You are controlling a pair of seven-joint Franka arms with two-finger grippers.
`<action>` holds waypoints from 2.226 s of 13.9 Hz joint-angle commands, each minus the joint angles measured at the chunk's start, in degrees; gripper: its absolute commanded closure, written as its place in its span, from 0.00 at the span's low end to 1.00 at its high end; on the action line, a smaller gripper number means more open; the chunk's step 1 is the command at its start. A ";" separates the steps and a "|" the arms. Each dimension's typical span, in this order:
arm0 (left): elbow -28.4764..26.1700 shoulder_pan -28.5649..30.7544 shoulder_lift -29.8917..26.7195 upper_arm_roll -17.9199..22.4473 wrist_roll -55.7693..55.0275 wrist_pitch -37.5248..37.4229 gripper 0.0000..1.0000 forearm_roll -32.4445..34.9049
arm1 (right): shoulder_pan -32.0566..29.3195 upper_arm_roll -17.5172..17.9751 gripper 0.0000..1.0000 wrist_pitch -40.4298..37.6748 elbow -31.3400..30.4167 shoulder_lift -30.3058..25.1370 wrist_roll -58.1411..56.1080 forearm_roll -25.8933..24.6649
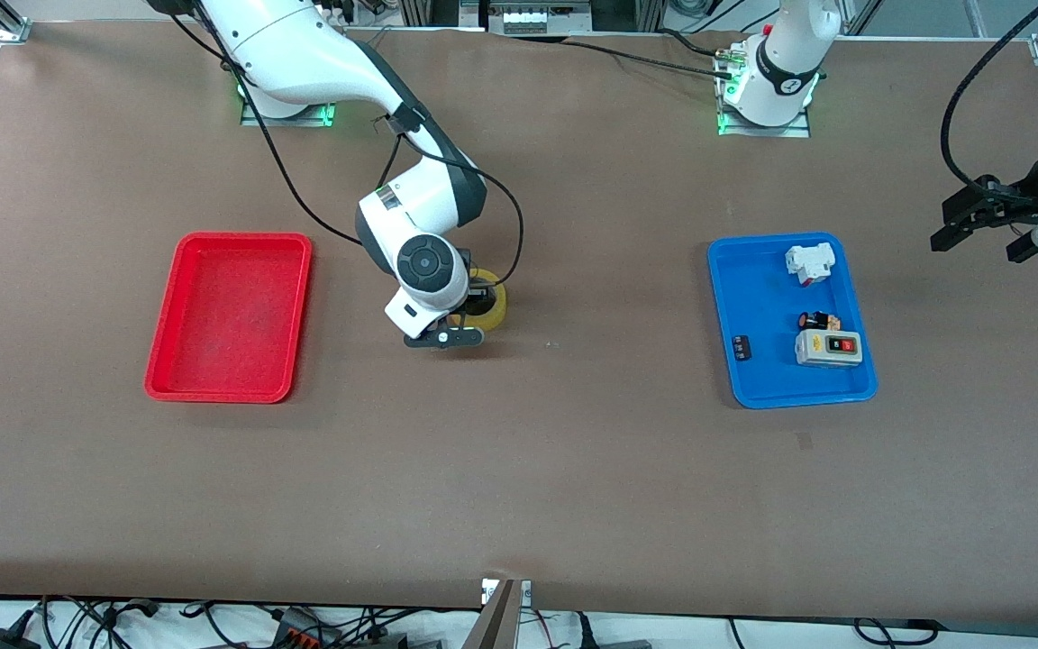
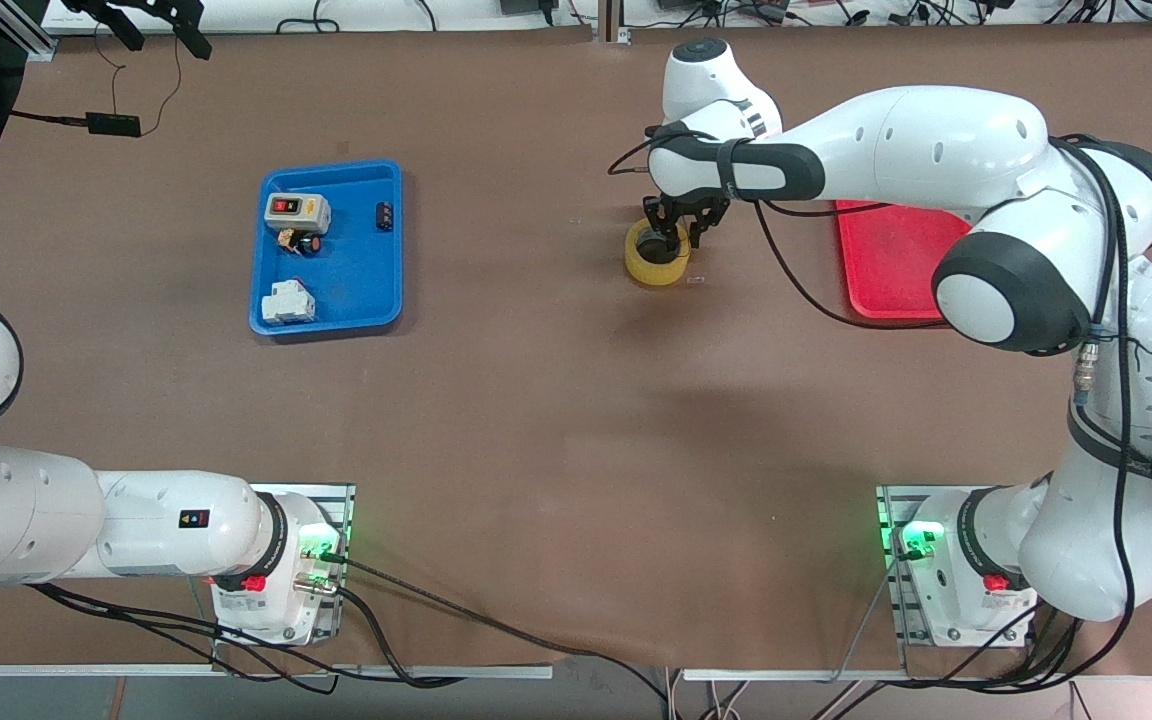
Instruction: Place and move tape with both arms
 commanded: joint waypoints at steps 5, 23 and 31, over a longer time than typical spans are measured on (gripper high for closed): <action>4.18 -0.68 1.41 -0.12 0.83 -5.02 0.00 0.80 | -5.78 -1.26 1.00 -8.23 -0.34 -11.38 -1.20 0.08; 4.62 -0.77 2.55 -0.21 -0.14 -5.90 0.00 0.80 | -37.96 -2.49 0.93 0.71 -21.35 -15.80 -32.23 -8.28; 4.71 -0.68 1.58 -1.17 -8.28 -7.57 0.00 0.97 | -37.18 -1.96 0.00 -8.31 -12.59 -17.82 -31.09 -7.93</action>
